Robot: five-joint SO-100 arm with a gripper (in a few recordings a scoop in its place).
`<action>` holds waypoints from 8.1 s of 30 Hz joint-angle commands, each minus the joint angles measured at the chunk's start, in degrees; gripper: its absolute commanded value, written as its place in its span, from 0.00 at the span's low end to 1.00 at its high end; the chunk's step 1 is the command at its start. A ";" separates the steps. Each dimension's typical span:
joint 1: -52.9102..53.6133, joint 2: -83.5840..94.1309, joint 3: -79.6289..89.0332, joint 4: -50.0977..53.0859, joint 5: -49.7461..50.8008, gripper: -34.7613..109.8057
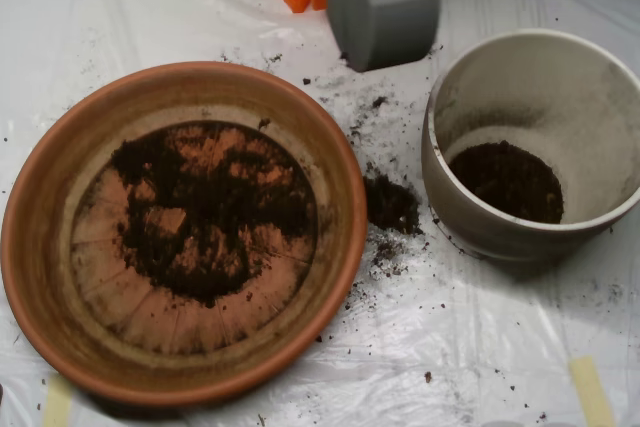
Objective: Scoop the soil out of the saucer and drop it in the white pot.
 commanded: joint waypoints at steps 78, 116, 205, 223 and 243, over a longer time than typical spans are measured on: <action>34.01 -35.16 20.30 -23.12 -3.34 0.56; 33.22 -69.17 -24.79 2.02 -2.20 0.52; -18.02 -26.54 -30.67 10.11 -3.16 0.27; -11.16 -18.72 -22.68 9.84 1.93 0.53; 30.59 -7.56 15.38 -9.67 5.27 0.56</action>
